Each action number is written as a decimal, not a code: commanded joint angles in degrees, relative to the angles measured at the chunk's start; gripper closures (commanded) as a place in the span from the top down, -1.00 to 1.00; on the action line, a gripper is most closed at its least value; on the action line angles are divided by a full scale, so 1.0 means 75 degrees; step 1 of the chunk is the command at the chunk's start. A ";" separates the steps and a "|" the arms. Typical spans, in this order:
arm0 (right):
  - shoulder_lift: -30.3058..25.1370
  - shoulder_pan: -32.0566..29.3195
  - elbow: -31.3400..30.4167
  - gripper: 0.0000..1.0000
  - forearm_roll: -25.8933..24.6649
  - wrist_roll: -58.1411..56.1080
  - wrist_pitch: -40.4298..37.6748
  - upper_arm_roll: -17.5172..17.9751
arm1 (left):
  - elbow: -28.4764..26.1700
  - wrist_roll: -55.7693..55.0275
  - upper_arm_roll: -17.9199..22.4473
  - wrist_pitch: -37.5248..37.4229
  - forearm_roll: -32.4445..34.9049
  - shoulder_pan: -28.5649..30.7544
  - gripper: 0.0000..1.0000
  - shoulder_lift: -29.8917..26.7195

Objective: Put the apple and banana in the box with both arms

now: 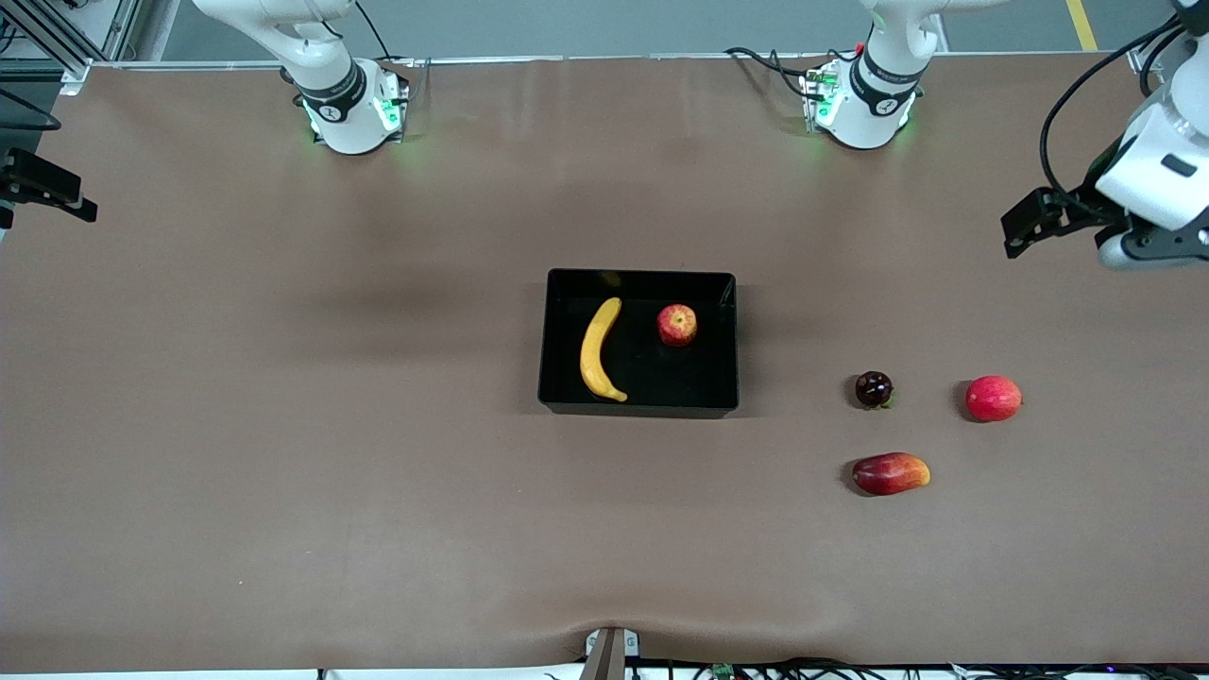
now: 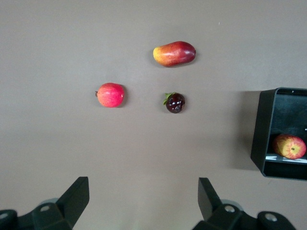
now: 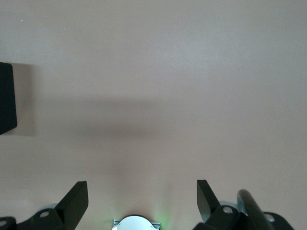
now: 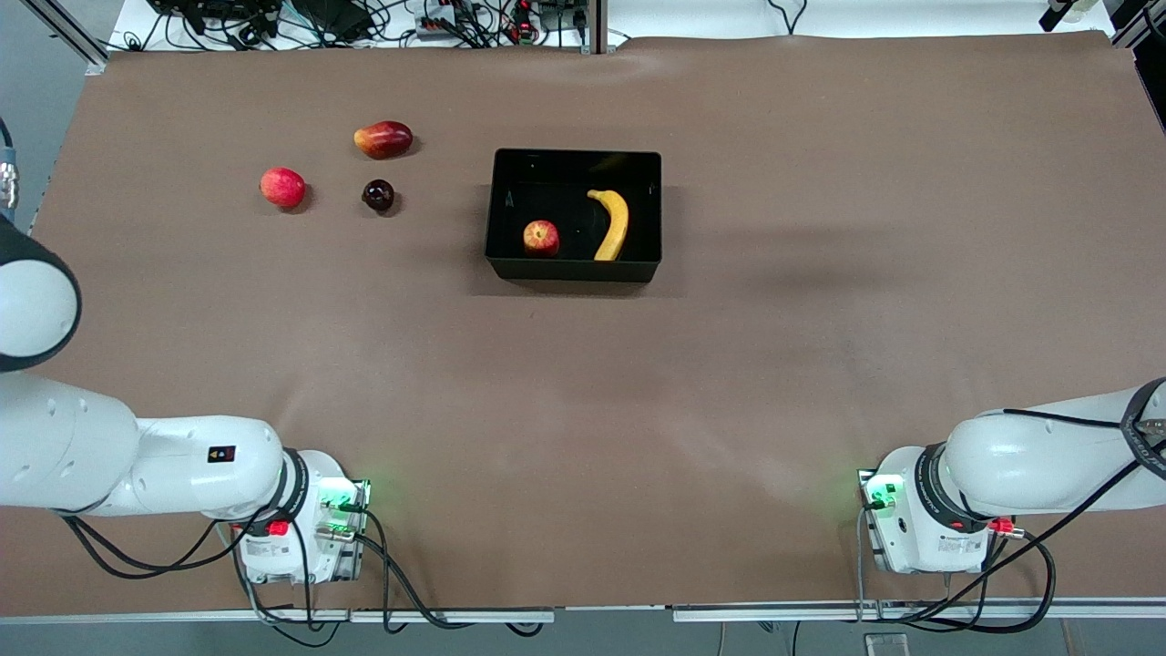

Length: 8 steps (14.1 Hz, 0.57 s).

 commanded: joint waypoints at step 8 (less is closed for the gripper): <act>-0.0098 -0.0073 -0.0053 1.00 0.0099 -0.0001 -0.0048 0.0058 | 0.0115 0.0148 0.0112 -0.0152 -0.0389 -0.0039 1.00 -0.0220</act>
